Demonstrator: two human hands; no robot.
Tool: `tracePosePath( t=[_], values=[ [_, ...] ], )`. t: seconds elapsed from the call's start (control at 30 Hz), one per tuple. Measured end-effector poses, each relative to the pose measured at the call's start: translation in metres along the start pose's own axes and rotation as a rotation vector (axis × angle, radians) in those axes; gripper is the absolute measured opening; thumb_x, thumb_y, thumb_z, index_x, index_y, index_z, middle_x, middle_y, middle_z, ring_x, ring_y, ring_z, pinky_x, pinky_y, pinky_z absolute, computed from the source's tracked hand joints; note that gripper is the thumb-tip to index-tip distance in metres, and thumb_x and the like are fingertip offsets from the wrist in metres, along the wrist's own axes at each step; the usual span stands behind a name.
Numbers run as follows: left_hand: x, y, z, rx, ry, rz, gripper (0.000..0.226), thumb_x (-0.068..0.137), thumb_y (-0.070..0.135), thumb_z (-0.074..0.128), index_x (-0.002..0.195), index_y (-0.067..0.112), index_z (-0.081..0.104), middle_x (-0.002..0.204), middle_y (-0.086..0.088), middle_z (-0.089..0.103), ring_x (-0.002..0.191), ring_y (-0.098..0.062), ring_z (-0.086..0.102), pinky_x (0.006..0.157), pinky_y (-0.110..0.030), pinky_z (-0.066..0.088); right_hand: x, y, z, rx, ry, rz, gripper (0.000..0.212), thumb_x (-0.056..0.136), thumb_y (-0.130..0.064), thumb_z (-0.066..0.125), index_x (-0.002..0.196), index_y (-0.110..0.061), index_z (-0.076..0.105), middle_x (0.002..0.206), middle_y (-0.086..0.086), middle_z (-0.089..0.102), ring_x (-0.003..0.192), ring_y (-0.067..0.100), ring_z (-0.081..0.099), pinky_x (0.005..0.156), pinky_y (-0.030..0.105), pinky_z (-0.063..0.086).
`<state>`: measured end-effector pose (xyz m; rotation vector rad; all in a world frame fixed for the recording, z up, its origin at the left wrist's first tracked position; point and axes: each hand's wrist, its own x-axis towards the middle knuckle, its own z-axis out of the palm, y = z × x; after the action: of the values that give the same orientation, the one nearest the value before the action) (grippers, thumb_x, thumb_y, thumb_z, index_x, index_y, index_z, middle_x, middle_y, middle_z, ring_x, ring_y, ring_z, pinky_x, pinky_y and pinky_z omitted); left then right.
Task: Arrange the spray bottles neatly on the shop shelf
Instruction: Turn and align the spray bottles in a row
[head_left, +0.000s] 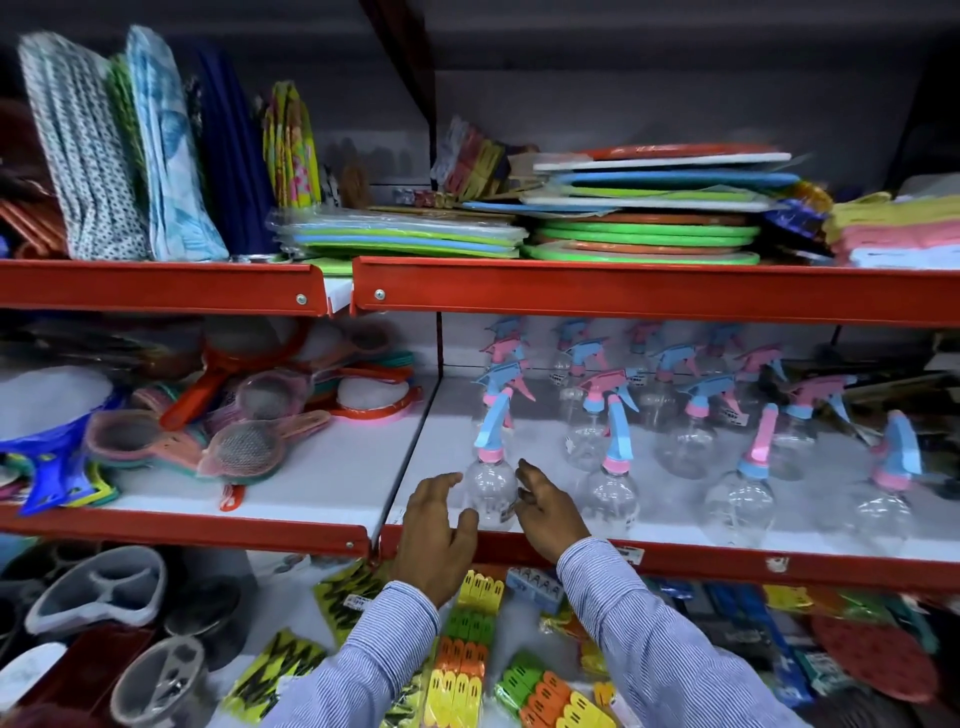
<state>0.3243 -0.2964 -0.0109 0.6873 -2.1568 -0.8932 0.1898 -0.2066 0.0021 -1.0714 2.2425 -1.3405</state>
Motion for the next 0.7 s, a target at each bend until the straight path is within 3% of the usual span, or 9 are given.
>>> tracePosePath(
  t=[0.07,0.17,0.4,0.6,0.7],
  values=[
    [-0.004,0.002,0.002,-0.005,0.024,-0.005,0.044,0.079,0.029,0.048,0.121,0.016,0.056,0.121,-0.005,0.062,0.104,-0.019,0.058,0.094,-0.036,0.049,0.002,0.0,-0.001,-0.008,-0.014,0.006,0.058,0.089,-0.001,0.044,0.144,-0.015,0.033,0.143,0.007,0.049,0.128,0.022,0.05,0.104,0.025,0.038],
    [-0.005,0.004,0.003,-0.007,0.018,-0.016,0.036,0.083,0.024,0.054,0.117,0.017,0.06,0.118,-0.006,0.066,0.097,-0.017,0.063,0.087,-0.034,0.053,0.003,0.002,-0.001,-0.03,-0.016,-0.008,0.057,0.085,0.005,0.04,0.138,-0.013,0.042,0.14,0.009,0.053,0.124,0.021,0.053,0.096,0.017,0.036],
    [0.001,0.006,0.005,-0.059,0.01,-0.07,0.047,0.082,0.029,0.052,0.126,0.014,0.058,0.122,-0.006,0.068,0.103,-0.017,0.066,0.087,-0.025,0.049,-0.01,0.01,-0.001,0.018,0.078,-0.023,0.044,0.085,0.002,0.048,0.128,-0.009,0.052,0.128,0.01,0.062,0.11,0.019,0.062,0.091,0.019,0.044],
    [0.009,0.007,0.002,-0.078,-0.026,-0.094,0.062,0.076,0.039,0.042,0.131,0.014,0.055,0.124,-0.006,0.068,0.107,-0.019,0.066,0.096,-0.038,0.054,-0.016,0.011,0.003,-0.065,0.101,-0.05,0.049,0.087,-0.004,0.048,0.135,-0.011,0.047,0.126,0.006,0.063,0.108,0.018,0.062,0.094,0.021,0.044],
    [0.011,0.008,0.001,-0.072,-0.056,-0.078,0.057,0.079,0.035,0.041,0.132,0.018,0.055,0.125,-0.003,0.068,0.107,-0.019,0.066,0.098,-0.033,0.051,-0.017,0.013,0.005,-0.065,0.11,-0.055,0.043,0.087,-0.005,0.049,0.129,-0.013,0.054,0.123,0.006,0.065,0.106,0.017,0.063,0.093,0.023,0.047]
  ],
)
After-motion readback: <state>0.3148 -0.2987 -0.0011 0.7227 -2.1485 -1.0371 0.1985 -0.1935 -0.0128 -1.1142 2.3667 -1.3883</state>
